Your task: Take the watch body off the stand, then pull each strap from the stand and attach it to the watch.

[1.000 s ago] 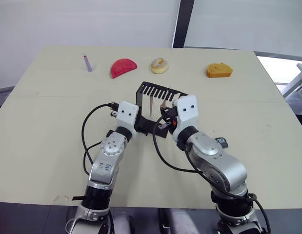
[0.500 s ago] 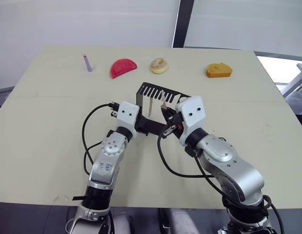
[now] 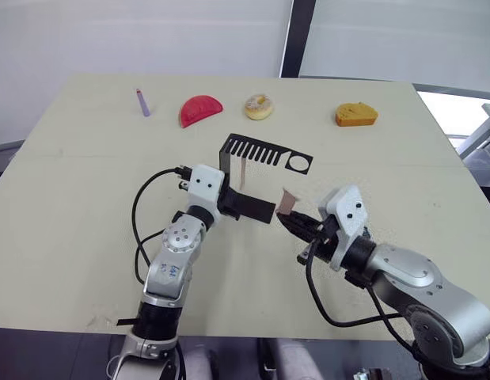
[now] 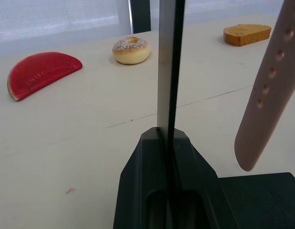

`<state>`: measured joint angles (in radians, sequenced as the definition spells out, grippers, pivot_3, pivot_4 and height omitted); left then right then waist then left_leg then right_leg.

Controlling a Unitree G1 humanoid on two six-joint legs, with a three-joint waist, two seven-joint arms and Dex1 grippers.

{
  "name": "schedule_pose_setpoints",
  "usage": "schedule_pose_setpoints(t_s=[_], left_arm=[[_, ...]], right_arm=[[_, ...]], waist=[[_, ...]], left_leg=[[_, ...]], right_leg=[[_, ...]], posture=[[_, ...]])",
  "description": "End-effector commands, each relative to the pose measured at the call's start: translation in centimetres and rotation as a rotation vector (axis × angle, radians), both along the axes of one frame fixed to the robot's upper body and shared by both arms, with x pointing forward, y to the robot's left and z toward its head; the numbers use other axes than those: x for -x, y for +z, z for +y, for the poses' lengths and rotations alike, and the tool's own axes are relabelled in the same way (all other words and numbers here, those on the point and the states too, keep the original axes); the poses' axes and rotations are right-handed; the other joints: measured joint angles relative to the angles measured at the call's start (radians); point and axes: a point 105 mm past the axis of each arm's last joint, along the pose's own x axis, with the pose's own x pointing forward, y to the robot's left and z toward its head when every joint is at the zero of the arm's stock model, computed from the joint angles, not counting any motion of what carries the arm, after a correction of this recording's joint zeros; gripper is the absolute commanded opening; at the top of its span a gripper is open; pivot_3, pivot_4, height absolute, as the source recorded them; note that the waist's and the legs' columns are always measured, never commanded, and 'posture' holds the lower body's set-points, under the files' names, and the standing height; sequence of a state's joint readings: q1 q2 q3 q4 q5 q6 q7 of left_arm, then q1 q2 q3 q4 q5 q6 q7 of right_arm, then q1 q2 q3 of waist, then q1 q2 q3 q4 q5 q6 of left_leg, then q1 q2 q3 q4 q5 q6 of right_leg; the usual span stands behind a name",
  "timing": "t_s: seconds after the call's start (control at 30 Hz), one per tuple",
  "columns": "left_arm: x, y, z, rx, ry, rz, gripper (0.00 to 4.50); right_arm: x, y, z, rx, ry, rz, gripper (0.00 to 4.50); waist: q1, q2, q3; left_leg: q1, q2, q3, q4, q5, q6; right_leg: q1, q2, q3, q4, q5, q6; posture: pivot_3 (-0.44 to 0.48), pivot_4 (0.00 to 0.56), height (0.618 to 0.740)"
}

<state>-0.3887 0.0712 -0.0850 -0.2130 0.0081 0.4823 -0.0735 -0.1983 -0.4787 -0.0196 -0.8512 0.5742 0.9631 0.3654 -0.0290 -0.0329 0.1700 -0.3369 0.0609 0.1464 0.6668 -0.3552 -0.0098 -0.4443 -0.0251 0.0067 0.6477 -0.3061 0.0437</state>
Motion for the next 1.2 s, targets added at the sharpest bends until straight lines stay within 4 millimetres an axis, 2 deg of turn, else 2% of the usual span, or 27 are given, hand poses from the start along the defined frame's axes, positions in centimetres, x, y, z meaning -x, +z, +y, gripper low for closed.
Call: schedule_pose_setpoints(t_s=[0.03, 0.1, 0.3, 0.43, 0.6, 0.7, 0.8, 0.93, 1.03, 1.1, 1.2], left_arm=[[0.6, 0.9, -0.1, 0.026, -0.031, -0.029, 0.62], [0.9, 1.1, 0.0, 0.032, -0.048, -0.031, 1.33], [2.1, 1.4, 1.5, 0.049, -0.123, -0.010, 4.46], [3.4, 1.3, 3.5, 0.043, -0.204, 0.034, 4.46], [7.6, 1.3, 3.8, 0.057, -0.663, 0.200, 4.46], [10.1, 2.4, 3.8, 0.101, -0.934, 0.310, 4.46], [10.5, 3.8, 2.6, 0.161, -1.069, 0.341, 4.46], [10.1, 5.0, 0.3, 0.236, -1.165, 0.327, 4.46], [10.1, 5.2, -0.8, 0.282, -1.228, 0.333, 3.63], [10.2, 5.2, -1.2, 0.303, -1.255, 0.348, 2.75], [10.4, 5.0, -2.0, 0.318, -1.293, 0.353, 2.75]], right_arm=[[0.7, 1.0, -0.2, -0.016, 0.034, -0.046, 0.00], [0.7, 0.9, -0.4, -0.012, 0.039, -0.042, 0.00], [1.1, 0.7, -1.0, 0.010, 0.107, -0.012, 0.00], [1.5, 0.7, -1.5, -0.004, 0.173, 0.030, 0.00], [2.1, 0.9, -1.5, -0.074, 0.311, 0.138, 0.00], [2.4, 1.2, -1.1, -0.114, 0.410, 0.205, 0.00], [2.4, 1.6, -0.7, -0.150, 0.476, 0.249, 0.00], [2.2, 1.6, 0.1, -0.142, 0.531, 0.271, 0.00], [2.4, 1.4, 0.7, -0.125, 0.561, 0.283, 0.00], [2.4, 1.4, 0.9, -0.123, 0.572, 0.289, 0.00], [2.5, 1.4, 1.1, -0.131, 0.587, 0.301, 0.00]], waist=[[0.000, 0.000, 0.000], [0.000, 0.000, 0.000], [0.000, 0.000, 0.000], [-0.002, 0.000, 0.000], [-0.001, 0.000, 0.000], [-0.002, 0.000, 0.000], [0.002, 0.000, 0.000], [0.002, 0.000, 0.000], [-0.003, 0.000, 0.000], [-0.005, 0.000, 0.000], [-0.003, 0.000, 0.000]], left_leg=[[0.000, 0.000, 0.000, 0.000, 0.000, 0.000], [0.000, 0.000, 0.000, 0.000, 0.000, 0.000], [0.000, 0.000, 0.000, 0.000, 0.000, 0.000], [0.001, 0.000, 0.000, 0.000, 0.000, 0.000], [0.001, 0.000, 0.000, 0.000, 0.000, 0.000], [0.001, 0.000, 0.000, 0.000, 0.000, 0.000], [0.000, 0.000, -0.001, 0.000, 0.000, 0.000], [-0.001, -0.001, -0.001, 0.001, 0.000, 0.001], [-0.001, 0.000, -0.001, 0.000, 0.000, 0.001], [-0.001, 0.000, -0.001, 0.000, 0.000, 0.000], [-0.001, 0.000, -0.001, 0.001, 0.000, 0.000]], right_leg=[[0.000, 0.000, 0.000, 0.000, 0.000, 0.000], [0.000, 0.000, 0.000, 0.000, 0.000, 0.000], [0.000, 0.000, 0.000, 0.000, 0.000, 0.000], [0.000, 0.000, 0.000, 0.000, 0.000, 0.000], [0.000, 0.000, 0.000, 0.000, 0.000, -0.001], [0.000, 0.000, -0.001, 0.000, -0.001, -0.001], [0.000, 0.000, -0.001, -0.001, -0.001, -0.001], [0.001, 0.000, -0.001, -0.002, 0.000, 0.000], [0.000, 0.000, -0.001, -0.002, 0.000, 0.000], [-0.001, 0.001, -0.001, -0.001, 0.000, 0.000], [0.000, 0.000, 0.000, -0.001, 0.000, 0.000]], posture=[[0.000, 0.150, 0.737], [0.000, 0.150, 0.737], [0.000, 0.150, 0.737], [0.000, 0.150, 0.737], [0.000, 0.150, 0.737], [0.000, 0.150, 0.737], [0.000, 0.150, 0.737], [0.000, 0.150, 0.737], [0.000, 0.150, 0.737], [0.000, 0.150, 0.737], [0.000, 0.150, 0.737]])
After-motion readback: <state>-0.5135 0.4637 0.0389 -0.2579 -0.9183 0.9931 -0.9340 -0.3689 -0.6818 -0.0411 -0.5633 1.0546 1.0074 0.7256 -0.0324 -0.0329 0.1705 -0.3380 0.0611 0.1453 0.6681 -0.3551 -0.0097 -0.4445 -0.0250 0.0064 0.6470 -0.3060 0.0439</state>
